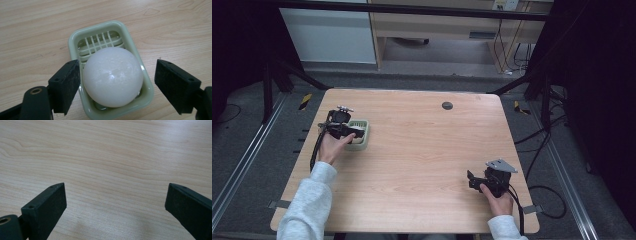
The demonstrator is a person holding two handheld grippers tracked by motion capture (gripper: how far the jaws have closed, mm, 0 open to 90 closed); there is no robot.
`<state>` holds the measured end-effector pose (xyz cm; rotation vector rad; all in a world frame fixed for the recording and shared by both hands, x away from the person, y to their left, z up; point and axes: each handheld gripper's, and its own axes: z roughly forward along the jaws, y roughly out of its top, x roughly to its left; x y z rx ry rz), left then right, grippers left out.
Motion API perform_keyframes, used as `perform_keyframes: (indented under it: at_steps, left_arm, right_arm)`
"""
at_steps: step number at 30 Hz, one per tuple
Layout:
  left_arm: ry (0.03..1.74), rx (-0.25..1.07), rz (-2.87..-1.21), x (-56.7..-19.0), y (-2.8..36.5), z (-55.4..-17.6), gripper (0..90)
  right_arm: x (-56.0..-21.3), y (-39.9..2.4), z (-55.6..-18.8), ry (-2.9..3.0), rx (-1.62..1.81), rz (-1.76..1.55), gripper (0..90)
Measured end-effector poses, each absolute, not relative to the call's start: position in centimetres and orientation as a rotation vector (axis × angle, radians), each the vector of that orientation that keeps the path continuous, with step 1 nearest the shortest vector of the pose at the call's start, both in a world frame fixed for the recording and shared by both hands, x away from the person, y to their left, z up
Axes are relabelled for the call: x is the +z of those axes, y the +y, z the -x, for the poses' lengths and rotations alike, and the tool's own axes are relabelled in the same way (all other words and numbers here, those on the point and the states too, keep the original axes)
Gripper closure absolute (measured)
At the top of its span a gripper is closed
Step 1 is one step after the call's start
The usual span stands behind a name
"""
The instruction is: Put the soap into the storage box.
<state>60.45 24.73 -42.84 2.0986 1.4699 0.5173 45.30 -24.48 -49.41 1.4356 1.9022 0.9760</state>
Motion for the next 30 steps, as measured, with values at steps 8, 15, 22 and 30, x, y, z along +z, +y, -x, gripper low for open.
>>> perform_keyframes:
  at_steps: [8,15,22,30]
  left_arm:
    - [1.374,0.553,-2.052,-41.3,23.9,-57.7,20.7]
    - [1.274,0.568,-1.992,-41.4,22.8,-54.0,20.6]
    - [1.225,0.578,-1.941,-42.2,23.0,-50.5,22.8]
    - [1.246,0.612,-1.908,-43.4,24.5,-47.6,23.6]
  right_arm:
    - [-49.4,-24.4,-45.3,1.902,0.981,-1.437,4.0]
    - [-49.4,-24.4,-45.3,1.901,0.979,-1.437,4.1]
    - [-49.3,-24.4,-45.2,1.896,0.985,-1.436,4.0]
    - [-49.3,-24.4,-45.2,1.897,0.989,-1.437,4.0]
